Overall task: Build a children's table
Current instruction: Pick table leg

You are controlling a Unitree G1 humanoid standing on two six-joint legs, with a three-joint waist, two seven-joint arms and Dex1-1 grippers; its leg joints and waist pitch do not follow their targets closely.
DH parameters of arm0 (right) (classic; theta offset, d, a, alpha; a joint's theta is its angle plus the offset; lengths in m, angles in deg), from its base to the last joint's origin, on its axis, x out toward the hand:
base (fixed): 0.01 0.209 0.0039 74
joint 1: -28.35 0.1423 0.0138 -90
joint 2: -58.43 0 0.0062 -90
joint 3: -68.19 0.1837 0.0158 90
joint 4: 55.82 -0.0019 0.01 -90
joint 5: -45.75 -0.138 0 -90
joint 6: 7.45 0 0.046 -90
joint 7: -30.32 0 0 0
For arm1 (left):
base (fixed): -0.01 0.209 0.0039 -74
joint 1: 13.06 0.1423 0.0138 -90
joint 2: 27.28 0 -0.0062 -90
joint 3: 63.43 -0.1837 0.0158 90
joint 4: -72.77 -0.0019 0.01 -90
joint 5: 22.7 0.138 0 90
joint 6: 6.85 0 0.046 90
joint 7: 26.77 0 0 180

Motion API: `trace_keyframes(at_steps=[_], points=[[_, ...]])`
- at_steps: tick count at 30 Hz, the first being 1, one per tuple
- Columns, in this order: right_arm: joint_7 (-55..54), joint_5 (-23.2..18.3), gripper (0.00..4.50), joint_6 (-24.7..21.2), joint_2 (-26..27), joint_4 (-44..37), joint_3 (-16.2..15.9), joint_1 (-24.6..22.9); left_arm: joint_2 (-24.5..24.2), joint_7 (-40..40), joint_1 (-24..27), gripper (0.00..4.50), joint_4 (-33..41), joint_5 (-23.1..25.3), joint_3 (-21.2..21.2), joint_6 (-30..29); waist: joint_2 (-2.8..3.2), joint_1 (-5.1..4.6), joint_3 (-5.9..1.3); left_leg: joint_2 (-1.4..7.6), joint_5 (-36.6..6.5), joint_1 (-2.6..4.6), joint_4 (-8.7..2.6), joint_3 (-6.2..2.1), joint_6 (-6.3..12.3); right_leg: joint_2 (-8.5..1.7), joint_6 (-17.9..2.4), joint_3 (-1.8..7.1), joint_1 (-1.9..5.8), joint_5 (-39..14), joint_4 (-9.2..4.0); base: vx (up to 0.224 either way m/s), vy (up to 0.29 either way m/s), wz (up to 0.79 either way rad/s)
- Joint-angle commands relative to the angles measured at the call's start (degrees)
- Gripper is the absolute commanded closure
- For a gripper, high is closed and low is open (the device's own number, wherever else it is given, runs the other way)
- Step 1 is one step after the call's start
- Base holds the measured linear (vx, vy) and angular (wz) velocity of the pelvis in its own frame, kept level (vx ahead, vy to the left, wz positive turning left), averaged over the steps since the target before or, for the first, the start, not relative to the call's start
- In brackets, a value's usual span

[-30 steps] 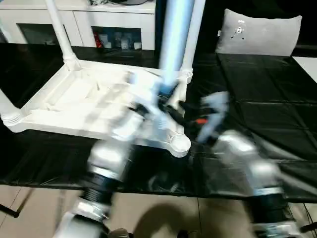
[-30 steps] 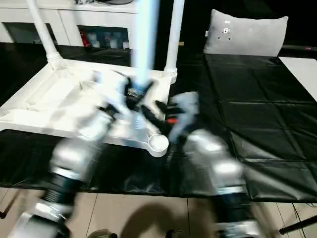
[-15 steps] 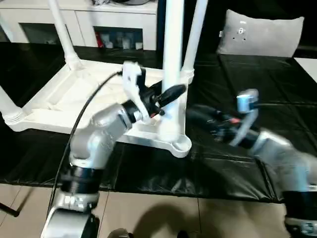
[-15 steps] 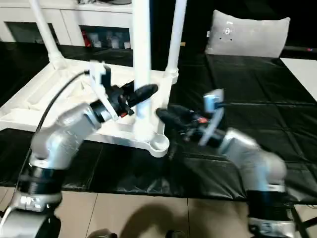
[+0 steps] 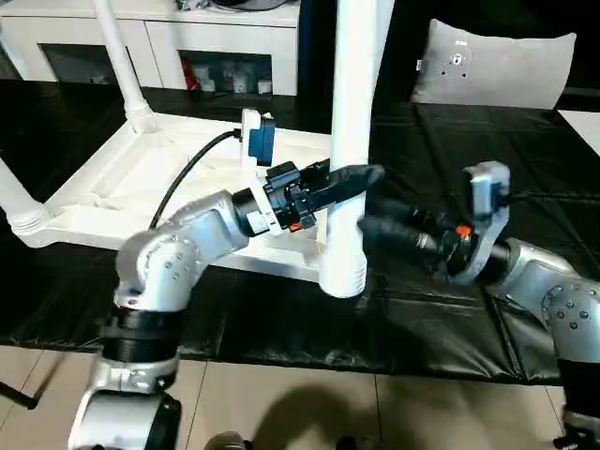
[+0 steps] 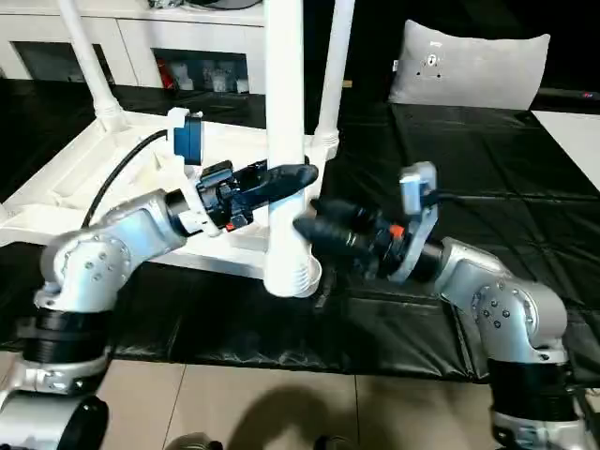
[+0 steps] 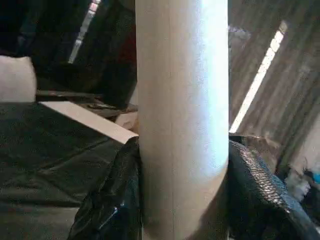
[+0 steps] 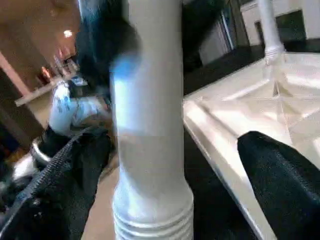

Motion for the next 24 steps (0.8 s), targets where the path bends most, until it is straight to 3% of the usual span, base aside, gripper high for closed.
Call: trace_keyframes(at_steps=[1,6,16,17,24], points=[[0.3,1.9,0.00,0.5,-0.6,-0.3,-1.5,0.8,-1.3,3.9,-0.2,2.60,2.5,2.9,-3.8,3.0,-0.82,0.31,-4.24,1.11,-6.4,-0.06,-3.79,0.16,2.78,-3.69,-3.8,1.89,3.54,-26.5,-4.70,0.000,0.000,0.00],[1.8,4.9,0.00,3.0,-1.5,-0.7,-4.9,0.9,-0.6,4.1,-0.4,2.60,2.6,3.9,-4.7,3.7,-0.93,0.27,-4.22,1.07,-6.6,-0.11,-3.69,0.33,2.35,-3.75,-4.2,1.92,3.65,-26.0,-4.61,0.000,0.000,0.00],[3.9,4.5,0.00,4.1,-0.4,0.6,-5.9,1.8,-0.8,6.7,0.2,2.60,3.0,10.4,-9.9,11.9,-1.05,0.11,-4.18,1.13,-7.1,-0.10,-3.75,0.30,2.66,-3.81,-3.5,1.94,3.55,-27.2,-4.78,0.000,0.000,0.00],[4.1,4.4,0.30,4.1,-0.3,0.7,-5.9,1.8,-0.9,6.8,0.3,2.60,3.0,10.8,-10.2,12.3,-1.04,0.11,-4.18,1.19,-7.1,-0.11,-3.78,0.25,2.65,-3.81,-3.6,1.95,3.56,-27.0,-4.71,0.000,0.000,0.00],[4.7,4.6,0.88,4.1,-0.2,1.4,-6.0,2.3,-0.8,7.2,0.6,2.60,2.6,11.9,-11.0,13.9,-1.03,0.08,-4.21,1.15,-6.8,-0.15,-3.74,0.29,2.73,-3.77,-4.3,1.95,3.60,-26.2,-4.62,0.000,0.000,0.00]])
